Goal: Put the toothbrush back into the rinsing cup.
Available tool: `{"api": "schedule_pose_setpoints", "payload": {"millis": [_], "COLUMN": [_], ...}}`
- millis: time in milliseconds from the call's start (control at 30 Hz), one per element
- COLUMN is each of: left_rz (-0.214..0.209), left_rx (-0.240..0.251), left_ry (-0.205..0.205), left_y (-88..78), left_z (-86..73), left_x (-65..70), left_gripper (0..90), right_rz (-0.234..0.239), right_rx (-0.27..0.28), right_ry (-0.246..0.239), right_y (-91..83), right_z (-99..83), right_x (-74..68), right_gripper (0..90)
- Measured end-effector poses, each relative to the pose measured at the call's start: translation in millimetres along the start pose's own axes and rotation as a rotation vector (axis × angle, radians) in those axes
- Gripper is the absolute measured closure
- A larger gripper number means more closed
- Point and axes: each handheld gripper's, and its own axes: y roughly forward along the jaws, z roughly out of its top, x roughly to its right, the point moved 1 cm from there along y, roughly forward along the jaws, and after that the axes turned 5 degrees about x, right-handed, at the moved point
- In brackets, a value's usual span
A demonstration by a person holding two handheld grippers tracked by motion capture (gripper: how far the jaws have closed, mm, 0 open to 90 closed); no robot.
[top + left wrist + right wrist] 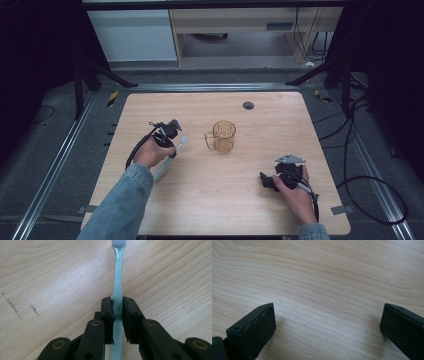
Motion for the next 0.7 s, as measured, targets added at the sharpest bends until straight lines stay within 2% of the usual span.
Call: {"api": "schedule_pose_setpoints", "payload": {"millis": [200,533,700], "left_rz": [-0.03,-0.045,-0.051], "left_rx": [0.097,0.156,0.203], "left_ry": [0.01,0.013,0.016], "left_y": [-11.7,-19.4,-23.0], "left_z": [-0.3,4.1,5.8], "left_x": [-3.3,-0.7,0.3], "left_gripper": [78.9,78.9,78.9], "right_rz": [0.0,0.0,0.0], "right_rx": [0.0,0.0,0.0], "right_ry": [0.001,0.001,0.0], "right_y": [0.0,0.0,0.0], "right_z": [0.0,0.0,0.0], "right_x": [0.0,0.0,0.0], "right_gripper": [0.6,0.6,0.6]}}
